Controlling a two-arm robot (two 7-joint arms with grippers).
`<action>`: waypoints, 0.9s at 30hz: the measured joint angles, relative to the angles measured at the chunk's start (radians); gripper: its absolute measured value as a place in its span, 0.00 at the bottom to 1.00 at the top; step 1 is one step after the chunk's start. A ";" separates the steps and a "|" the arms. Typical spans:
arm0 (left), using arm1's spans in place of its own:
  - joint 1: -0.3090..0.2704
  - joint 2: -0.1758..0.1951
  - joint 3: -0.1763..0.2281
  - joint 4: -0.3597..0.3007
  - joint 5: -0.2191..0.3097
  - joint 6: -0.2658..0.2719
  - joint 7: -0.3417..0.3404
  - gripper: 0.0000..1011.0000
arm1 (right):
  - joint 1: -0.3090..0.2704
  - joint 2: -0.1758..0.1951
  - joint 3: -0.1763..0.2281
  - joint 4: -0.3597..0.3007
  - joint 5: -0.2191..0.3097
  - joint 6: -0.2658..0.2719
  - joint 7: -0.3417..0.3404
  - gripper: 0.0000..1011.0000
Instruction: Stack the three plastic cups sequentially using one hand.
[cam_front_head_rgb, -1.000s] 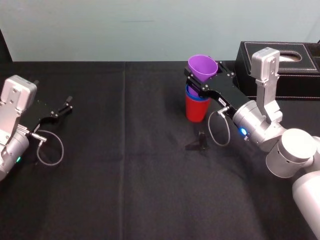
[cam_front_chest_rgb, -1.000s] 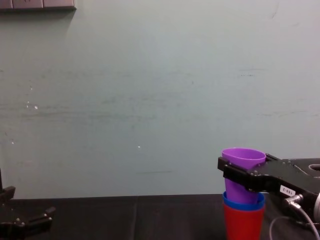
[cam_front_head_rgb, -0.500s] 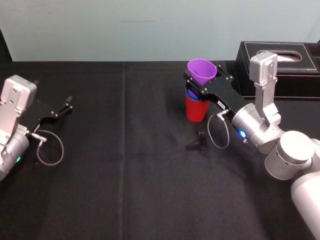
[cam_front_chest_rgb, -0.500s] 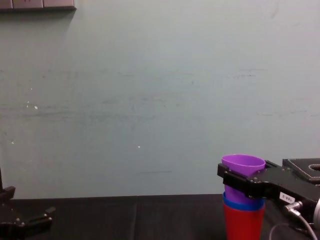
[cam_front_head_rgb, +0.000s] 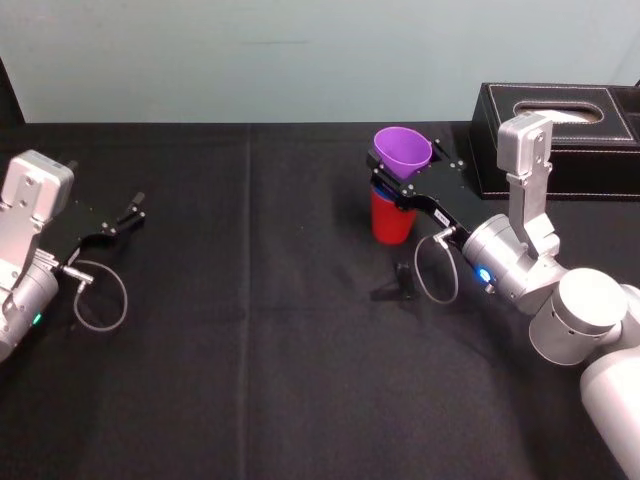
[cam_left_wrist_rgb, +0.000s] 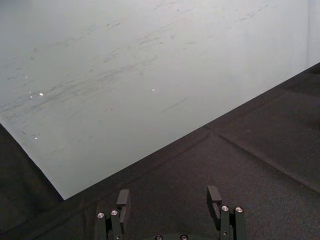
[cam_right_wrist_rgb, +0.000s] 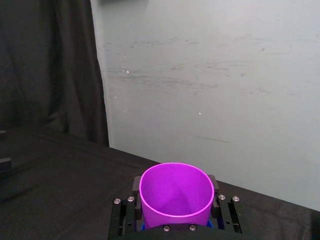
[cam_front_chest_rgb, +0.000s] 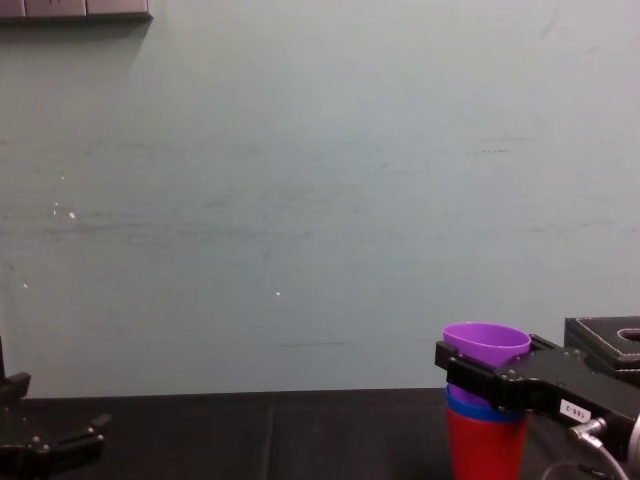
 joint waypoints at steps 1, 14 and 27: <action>0.000 0.000 0.000 0.000 0.000 0.000 0.000 0.99 | 0.000 0.000 0.000 0.000 0.000 0.000 0.000 0.73; 0.000 0.000 0.000 0.000 0.000 0.000 0.000 0.99 | -0.005 0.000 0.000 0.004 0.000 -0.001 -0.001 0.73; 0.000 0.000 0.000 0.000 0.000 0.000 0.000 0.99 | -0.009 0.001 0.001 0.011 -0.004 -0.002 -0.003 0.73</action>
